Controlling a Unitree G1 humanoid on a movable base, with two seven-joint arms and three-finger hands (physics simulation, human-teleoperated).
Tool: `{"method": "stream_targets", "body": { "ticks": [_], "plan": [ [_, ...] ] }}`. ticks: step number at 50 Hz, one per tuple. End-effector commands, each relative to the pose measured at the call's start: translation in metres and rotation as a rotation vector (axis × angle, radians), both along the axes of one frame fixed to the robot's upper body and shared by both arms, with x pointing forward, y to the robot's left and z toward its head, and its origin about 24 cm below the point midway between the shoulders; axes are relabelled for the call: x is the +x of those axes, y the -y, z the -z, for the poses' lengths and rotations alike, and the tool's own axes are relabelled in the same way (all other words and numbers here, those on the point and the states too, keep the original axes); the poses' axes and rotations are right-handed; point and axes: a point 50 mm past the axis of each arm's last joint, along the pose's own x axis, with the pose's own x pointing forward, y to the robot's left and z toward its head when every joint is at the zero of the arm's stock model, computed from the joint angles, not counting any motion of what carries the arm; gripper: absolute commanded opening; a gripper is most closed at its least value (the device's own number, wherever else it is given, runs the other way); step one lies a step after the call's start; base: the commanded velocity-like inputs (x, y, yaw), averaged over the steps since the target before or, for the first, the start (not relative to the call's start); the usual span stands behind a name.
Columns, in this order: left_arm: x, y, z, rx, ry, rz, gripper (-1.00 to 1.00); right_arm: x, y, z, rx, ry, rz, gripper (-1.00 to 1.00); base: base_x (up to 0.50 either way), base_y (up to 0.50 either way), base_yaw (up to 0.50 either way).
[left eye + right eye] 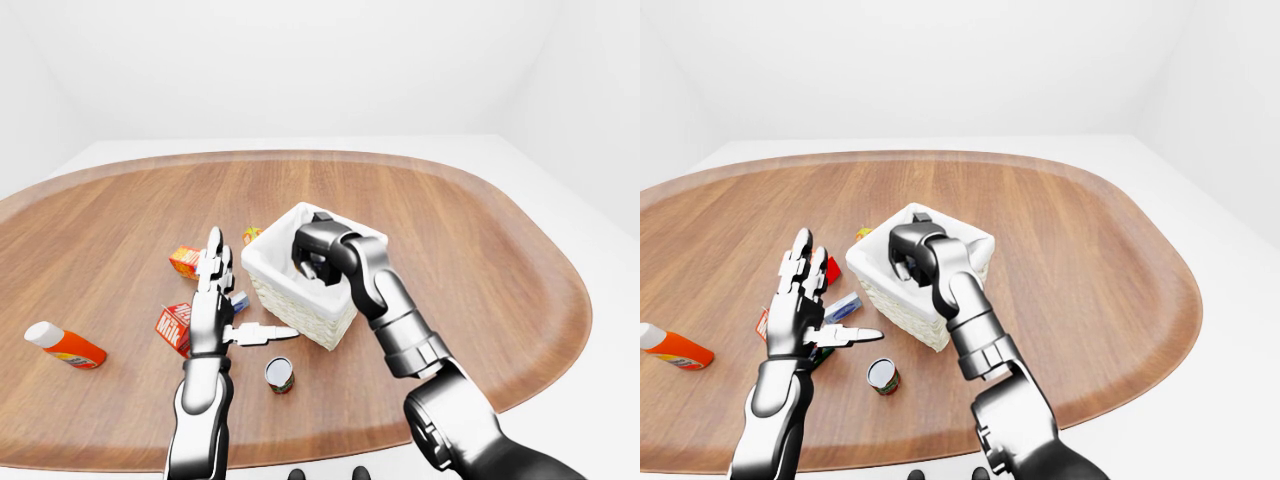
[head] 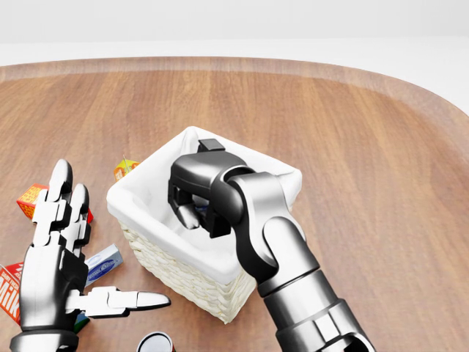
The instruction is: Pick up the alphabet soup, and put it in the basket.
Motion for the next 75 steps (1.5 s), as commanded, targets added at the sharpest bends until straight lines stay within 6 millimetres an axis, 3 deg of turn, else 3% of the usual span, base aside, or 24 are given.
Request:
{"method": "stream_targets", "body": {
  "ticks": [1, 14, 15, 16, 18, 52, 58, 66, 75],
  "plan": [
    [0.0, 0.0, -0.001, 0.0, 0.002, 0.001, 1.0, 0.003, -0.005, -0.012, 0.078, -0.014, -0.035, -1.0, 0.0, 0.0, 0.0],
    [0.001, 0.0, 0.002, -0.001, -0.008, 0.002, 1.0, 0.004, -0.004, -0.01, 0.065, -0.016, -0.029, -0.97, 0.0, 0.0, 0.0],
    [0.001, 0.0, 0.002, -0.001, -0.008, 0.001, 1.0, 0.004, -0.004, -0.01, 0.064, -0.015, -0.029, -0.48, 0.0, 0.0, 0.0],
    [0.001, 0.0, 0.002, -0.001, -0.009, 0.001, 1.0, 0.004, -0.004, -0.011, 0.064, -0.014, -0.029, -0.24, 0.0, 0.0, 0.0],
    [0.002, 0.0, 0.002, -0.001, -0.011, 0.001, 1.0, 0.004, -0.003, -0.01, 0.061, -0.014, -0.028, 1.0, 0.0, 0.0, 0.0],
    [0.001, 0.0, 0.002, -0.002, -0.008, 0.002, 1.0, 0.002, -0.006, -0.009, 0.054, -0.009, -0.032, 1.0, 0.0, 0.0, 0.0],
    [0.0, 0.0, 0.001, -0.002, -0.005, 0.003, 1.0, 0.001, -0.008, -0.023, 0.078, 0.039, -0.044, 1.0, 0.0, 0.0, 0.0],
    [0.0, 0.0, 0.002, -0.002, -0.007, 0.003, 1.0, 0.0, -0.01, -0.066, 0.131, 0.171, -0.068, 1.0, 0.0, 0.0, 0.0],
    [0.001, 0.0, 0.002, -0.003, -0.007, 0.003, 1.0, -0.003, -0.013, -0.091, 0.153, 0.25, -0.089, 1.0, 0.0, 0.0, 0.0]
  ]
}}
